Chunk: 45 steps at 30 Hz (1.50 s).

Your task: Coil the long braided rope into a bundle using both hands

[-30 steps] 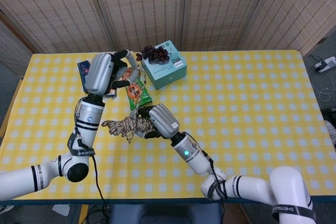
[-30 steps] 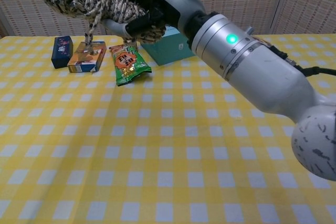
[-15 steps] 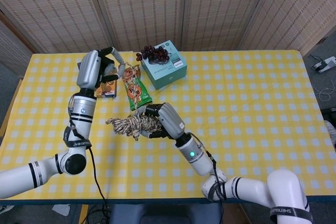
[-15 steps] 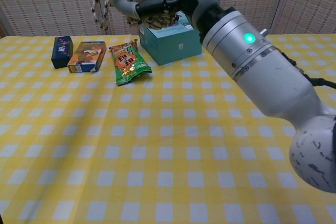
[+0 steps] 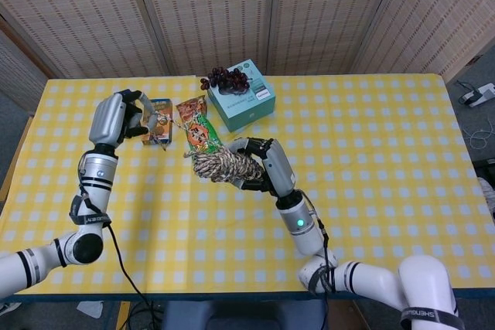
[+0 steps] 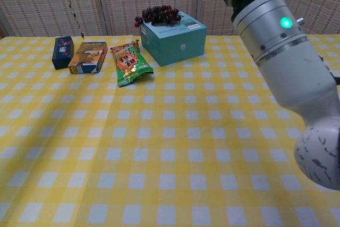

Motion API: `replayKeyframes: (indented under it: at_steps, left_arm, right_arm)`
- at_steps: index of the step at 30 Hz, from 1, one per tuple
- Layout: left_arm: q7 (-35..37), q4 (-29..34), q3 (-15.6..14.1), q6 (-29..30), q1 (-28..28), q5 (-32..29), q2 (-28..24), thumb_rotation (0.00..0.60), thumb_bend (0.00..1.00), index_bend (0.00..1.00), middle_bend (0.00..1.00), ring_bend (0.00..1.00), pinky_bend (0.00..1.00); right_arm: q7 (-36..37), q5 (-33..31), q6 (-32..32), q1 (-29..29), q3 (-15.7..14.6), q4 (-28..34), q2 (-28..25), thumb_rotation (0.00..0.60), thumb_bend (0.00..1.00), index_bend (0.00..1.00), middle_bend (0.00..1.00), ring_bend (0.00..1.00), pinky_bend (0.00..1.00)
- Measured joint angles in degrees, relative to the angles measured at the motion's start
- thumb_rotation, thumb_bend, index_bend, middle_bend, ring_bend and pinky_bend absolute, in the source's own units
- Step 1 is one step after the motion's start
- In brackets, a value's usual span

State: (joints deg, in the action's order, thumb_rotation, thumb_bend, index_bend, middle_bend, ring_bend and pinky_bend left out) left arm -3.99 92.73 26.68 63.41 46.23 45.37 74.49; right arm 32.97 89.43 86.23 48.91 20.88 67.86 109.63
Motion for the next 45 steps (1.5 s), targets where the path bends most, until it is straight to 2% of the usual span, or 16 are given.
replayKeyframes:
  at_steps: [10, 18, 28, 36, 40, 42, 45]
  left_arm:
    - [-0.40, 1.54, -4.85, -1.68, -4.17, 1.37, -3.15, 0.600, 0.40, 0.75, 1.00, 1.00, 1.00]
    - [-0.01, 2.54, -7.44, -2.64, -6.65, 3.25, -5.24, 0.600, 0.40, 0.75, 1.00, 1.00, 1.00]
    - [2.13, 3.24, -8.86, -2.75, -9.11, 6.17, -6.86, 0.600, 0.40, 0.75, 1.00, 1.00, 1.00]
    - [3.12, 4.47, -8.92, -2.26, -9.79, 8.37, -7.22, 0.600, 0.40, 0.74, 1.00, 1.00, 1.00]
    - [4.19, 5.89, -9.01, -2.36, -10.13, 10.08, -7.74, 0.600, 0.39, 0.66, 1.00, 1.00, 1.00]
    - [5.20, 6.70, -9.10, -2.76, -10.35, 11.22, -8.30, 0.600, 0.39, 0.59, 0.97, 0.96, 1.00]
    - [6.18, 7.87, -9.55, -4.13, -10.63, 12.79, -9.85, 0.600, 0.37, 0.36, 0.81, 0.78, 0.94]
  right_arm:
    - [2.18, -1.20, 4.64, 0.05, 3.92, -1.44, 1.90, 0.600, 0.29, 0.93, 0.76, 0.61, 0.70]
    - [2.24, -2.09, 6.23, 0.52, 5.56, -3.05, 3.04, 0.600, 0.29, 0.93, 0.76, 0.62, 0.70]
    - [1.76, -3.30, 6.84, 0.61, 6.48, -4.83, 3.50, 0.600, 0.29, 0.93, 0.76, 0.62, 0.70]
    - [1.75, -2.84, 6.68, 0.38, 5.22, -5.22, 3.17, 0.600, 0.29, 0.93, 0.76, 0.62, 0.70]
    - [1.43, -2.62, 6.59, -0.03, 4.65, -5.04, 2.49, 0.600, 0.29, 0.93, 0.76, 0.62, 0.70]
    - [1.30, -2.55, 6.29, -0.30, 4.20, -4.75, 2.00, 0.600, 0.29, 0.93, 0.76, 0.62, 0.70]
    - [0.89, -2.25, 5.94, -0.85, 3.31, -4.20, 0.99, 0.600, 0.29, 0.93, 0.76, 0.62, 0.70]
